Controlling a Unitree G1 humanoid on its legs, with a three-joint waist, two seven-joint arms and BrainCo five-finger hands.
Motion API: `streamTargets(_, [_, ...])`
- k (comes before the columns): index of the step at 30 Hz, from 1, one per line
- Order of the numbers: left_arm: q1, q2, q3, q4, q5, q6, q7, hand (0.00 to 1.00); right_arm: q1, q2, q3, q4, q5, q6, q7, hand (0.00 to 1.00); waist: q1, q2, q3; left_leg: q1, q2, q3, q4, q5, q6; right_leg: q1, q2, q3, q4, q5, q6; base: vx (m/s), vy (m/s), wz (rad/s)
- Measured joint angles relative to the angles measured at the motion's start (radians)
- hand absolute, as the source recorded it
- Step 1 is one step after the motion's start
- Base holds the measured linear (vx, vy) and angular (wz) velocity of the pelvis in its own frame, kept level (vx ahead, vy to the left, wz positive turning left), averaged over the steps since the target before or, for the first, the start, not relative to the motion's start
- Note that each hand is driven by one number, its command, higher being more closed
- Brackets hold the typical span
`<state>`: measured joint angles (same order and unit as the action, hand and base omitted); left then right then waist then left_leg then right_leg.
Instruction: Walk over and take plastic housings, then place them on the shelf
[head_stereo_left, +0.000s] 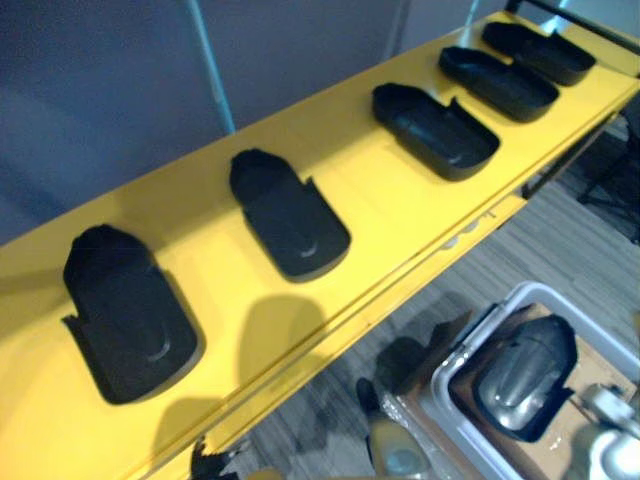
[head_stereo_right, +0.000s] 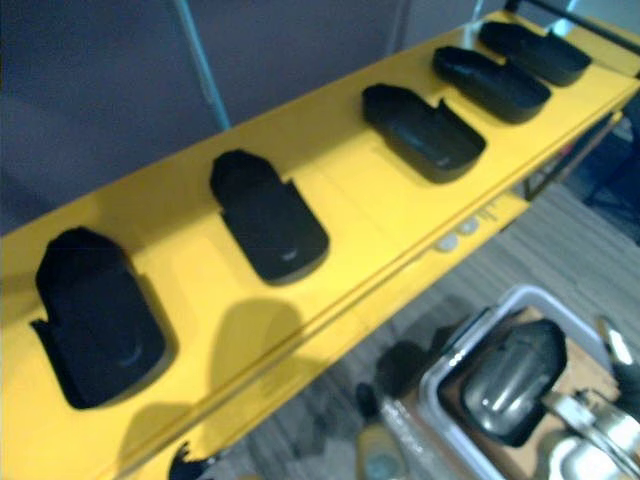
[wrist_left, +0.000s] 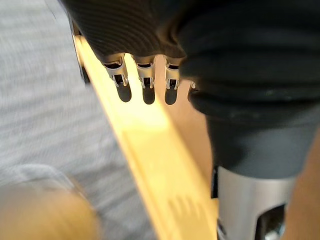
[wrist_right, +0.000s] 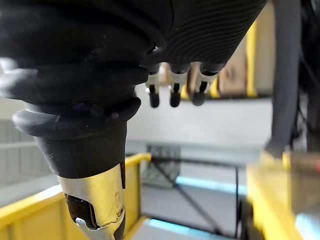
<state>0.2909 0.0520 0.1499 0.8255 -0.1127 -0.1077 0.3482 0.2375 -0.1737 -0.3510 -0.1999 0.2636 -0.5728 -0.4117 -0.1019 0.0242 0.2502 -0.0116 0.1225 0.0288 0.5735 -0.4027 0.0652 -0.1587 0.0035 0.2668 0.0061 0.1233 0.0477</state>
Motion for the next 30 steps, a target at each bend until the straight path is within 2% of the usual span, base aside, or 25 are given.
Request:
streamTargets(1, [0.012,-0.012,-0.002,-0.005,-0.002,-0.001,0.000,0.00,-0.026,-0.010,0.014,-0.006,0.000,0.013,0.003,0.00,0.034,0.019,-0.001,-0.002,-0.002,-0.017,-0.083,-0.009,0.002,-0.026,0.030,-0.041,0.009,-0.023,-0.028,-0.10,0.117,-1.41])
streamTargets(2, [0.022,-0.041,-0.002,-0.004,-0.006,-0.001,-0.001,0.00,-0.038,-0.020,0.016,-0.050,0.000,0.030,0.004,0.00,0.055,0.054,-0.010,0.015,0.031,-0.006,-0.159,-0.038,-0.035,-0.087,0.036,-0.116,0.091,-0.050,-0.014,-0.08,0.063,-1.07])
streamTargets(3, [0.016,-0.045,0.000,-0.008,-0.006,-0.004,-0.002,0.00,-0.035,-0.021,0.016,-0.078,0.000,0.032,0.003,0.00,0.059,0.050,-0.011,0.011,0.038,0.015,-0.180,-0.047,-0.076,-0.131,0.030,-0.150,0.170,-0.062,-0.021,0.02,0.040,-0.74])
streamTargets(4, [-0.012,-0.029,0.015,-0.019,-0.007,-0.017,-0.010,0.00,-0.042,-0.029,0.014,-0.120,0.002,0.033,0.004,0.00,0.061,0.006,0.025,0.031,0.017,0.045,-0.200,-0.031,-0.111,-0.167,0.005,-0.183,0.254,-0.088,-0.002,0.03,0.052,-0.27])
streamTargets(6, [-0.032,-0.038,0.022,-0.030,-0.008,-0.026,-0.023,0.00,-0.049,-0.034,0.010,-0.148,0.006,0.038,0.018,0.00,0.061,0.017,0.033,0.026,0.013,0.046,-0.198,-0.020,-0.126,-0.171,0.009,-0.183,0.244,-0.076,0.014,0.03,0.047,-0.19])
streamTargets(10, [-0.104,-0.072,-0.014,-0.101,-0.065,-0.085,-0.025,0.00,-0.082,-0.044,0.044,-0.186,0.005,0.039,0.022,0.00,0.063,0.045,0.059,-0.045,0.002,0.030,-0.116,0.008,-0.105,-0.208,-0.008,-0.215,0.264,-0.080,0.011,0.04,-0.021,-0.04])
streamTargets(12, [-0.136,-0.087,-0.029,-0.119,-0.085,-0.109,-0.021,0.00,-0.093,-0.055,0.065,-0.186,-0.002,0.039,0.019,0.00,0.063,0.044,0.080,-0.070,-0.006,0.012,-0.060,0.024,-0.088,-0.215,-0.021,-0.226,0.290,-0.100,0.010,0.02,-0.059,0.19])
streamTargets(15, [-0.144,-0.100,-0.043,-0.143,-0.085,-0.142,-0.010,0.00,-0.107,-0.063,0.097,-0.198,-0.005,0.040,0.003,0.00,0.071,0.041,0.097,-0.099,0.001,-0.010,0.020,0.028,-0.089,-0.225,-0.023,-0.238,0.346,-0.135,0.004,0.02,-0.022,0.12])
streamTargets(16, [-0.146,-0.102,-0.046,-0.148,-0.083,-0.147,-0.004,0.00,-0.105,-0.063,0.098,-0.220,-0.006,0.041,-0.014,0.00,0.082,0.040,0.098,-0.104,0.002,-0.024,0.040,0.029,-0.092,-0.225,-0.019,-0.240,0.359,-0.145,0.003,0.00,0.000,0.00])
streamTargets(18, [-0.147,-0.101,-0.046,-0.164,-0.072,-0.149,0.000,0.00,-0.106,-0.065,0.098,-0.235,-0.009,0.045,-0.037,0.00,0.085,0.037,0.099,-0.107,0.003,-0.022,0.048,0.029,-0.092,-0.224,-0.020,-0.242,0.362,-0.149,0.007,0.00,-0.001,0.04])
streamTargets(21, [-0.152,-0.101,-0.045,-0.179,-0.034,-0.150,0.000,0.00,-0.086,-0.062,0.098,-0.235,-0.021,0.074,-0.071,0.00,0.085,0.035,0.100,-0.100,0.001,-0.019,0.051,0.027,-0.092,-0.208,-0.019,-0.234,0.338,-0.130,0.020,-0.01,0.020,-0.05])
streamTargets(25, [-0.141,-0.102,-0.046,-0.194,0.014,-0.138,0.001,0.00,0.007,0.001,0.089,-0.233,-0.022,0.076,-0.038,0.00,0.083,0.028,0.100,-0.015,0.035,0.059,0.050,-0.043,-0.083,-0.153,0.040,-0.180,0.308,-0.093,0.030,-0.04,0.102,-0.61])
streamTargets(27, [-0.144,-0.092,-0.035,-0.199,0.013,-0.129,0.013,0.00,0.041,0.035,0.076,-0.231,-0.020,0.057,0.028,0.00,0.086,-0.004,0.097,0.020,0.036,0.101,0.047,-0.064,-0.065,-0.134,0.051,-0.181,0.263,-0.054,0.020,-0.14,0.101,-0.88])
streamTargets(28, [-0.152,-0.087,-0.014,-0.202,0.013,-0.123,0.025,0.00,0.043,0.047,0.067,-0.229,-0.020,0.021,0.073,0.00,0.087,-0.017,0.091,0.031,0.057,0.129,0.010,-0.063,-0.064,-0.102,0.036,-0.245,0.165,-0.072,-0.022,-0.18,0.094,-0.93])
streamTargets(29, [-0.154,-0.092,0.002,-0.211,0.013,-0.122,0.031,0.00,0.023,0.049,0.067,-0.228,-0.021,-0.003,0.095,0.00,0.096,-0.024,0.088,0.038,0.073,0.149,-0.017,-0.063,-0.065,-0.150,0.012,-0.317,0.259,-0.132,-0.074,-0.19,0.099,-0.80])
streamTargets(30, [-0.155,-0.085,0.008,-0.212,0.013,-0.118,0.032,0.00,0.014,0.052,0.070,-0.227,-0.022,-0.015,0.105,0.00,0.095,-0.032,0.088,0.038,0.074,0.159,-0.024,-0.064,-0.066,-0.175,-0.004,-0.350,0.330,-0.146,-0.089,-0.14,0.059,-0.47])
